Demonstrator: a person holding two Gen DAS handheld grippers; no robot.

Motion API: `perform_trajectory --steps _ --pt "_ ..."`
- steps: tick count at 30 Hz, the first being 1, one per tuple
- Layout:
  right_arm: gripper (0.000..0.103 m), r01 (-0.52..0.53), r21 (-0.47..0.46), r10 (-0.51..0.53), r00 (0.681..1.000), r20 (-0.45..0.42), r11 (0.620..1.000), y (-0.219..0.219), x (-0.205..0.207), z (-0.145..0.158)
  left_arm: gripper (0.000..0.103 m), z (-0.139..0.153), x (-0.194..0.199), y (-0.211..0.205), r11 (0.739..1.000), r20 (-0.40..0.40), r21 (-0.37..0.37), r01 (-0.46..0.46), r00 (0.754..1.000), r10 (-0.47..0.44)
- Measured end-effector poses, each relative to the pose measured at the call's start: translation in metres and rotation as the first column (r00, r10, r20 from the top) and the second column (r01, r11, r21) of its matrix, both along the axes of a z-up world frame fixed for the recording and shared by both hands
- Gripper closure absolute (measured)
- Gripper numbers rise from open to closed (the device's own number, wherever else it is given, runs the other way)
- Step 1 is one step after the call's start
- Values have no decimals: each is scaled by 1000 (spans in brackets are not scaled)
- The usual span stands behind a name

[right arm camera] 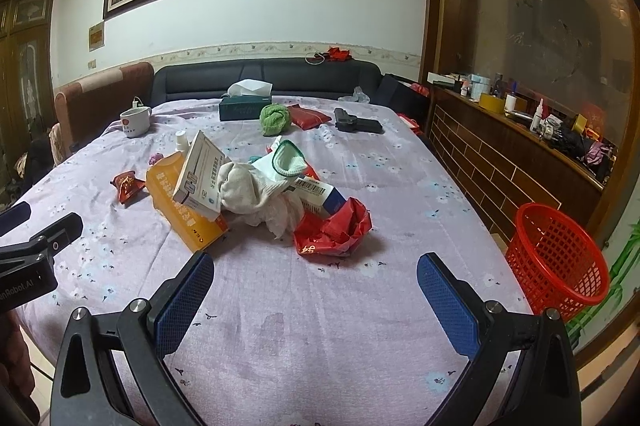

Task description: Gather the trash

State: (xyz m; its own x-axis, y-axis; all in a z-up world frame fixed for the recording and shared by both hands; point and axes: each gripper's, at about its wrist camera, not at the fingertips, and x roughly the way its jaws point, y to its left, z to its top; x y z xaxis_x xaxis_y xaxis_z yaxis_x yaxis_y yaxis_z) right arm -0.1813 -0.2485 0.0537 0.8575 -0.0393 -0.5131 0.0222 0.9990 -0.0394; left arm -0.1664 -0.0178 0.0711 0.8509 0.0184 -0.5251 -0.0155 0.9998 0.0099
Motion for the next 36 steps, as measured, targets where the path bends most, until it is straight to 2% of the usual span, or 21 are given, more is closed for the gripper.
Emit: perform_trajectory --steps 27,32,36 --pt "1 -14 -11 14 1000 -18 1000 4 1 -4 0 -9 3 4 1000 -25 -4 -2 1000 2" --pt "10 -35 9 35 999 -21 999 2 3 -3 0 -7 7 15 1000 -26 -6 -10 1000 10" --pt "23 -86 44 87 995 -37 995 2 11 1 0 -5 16 40 999 -37 -6 -38 999 38"
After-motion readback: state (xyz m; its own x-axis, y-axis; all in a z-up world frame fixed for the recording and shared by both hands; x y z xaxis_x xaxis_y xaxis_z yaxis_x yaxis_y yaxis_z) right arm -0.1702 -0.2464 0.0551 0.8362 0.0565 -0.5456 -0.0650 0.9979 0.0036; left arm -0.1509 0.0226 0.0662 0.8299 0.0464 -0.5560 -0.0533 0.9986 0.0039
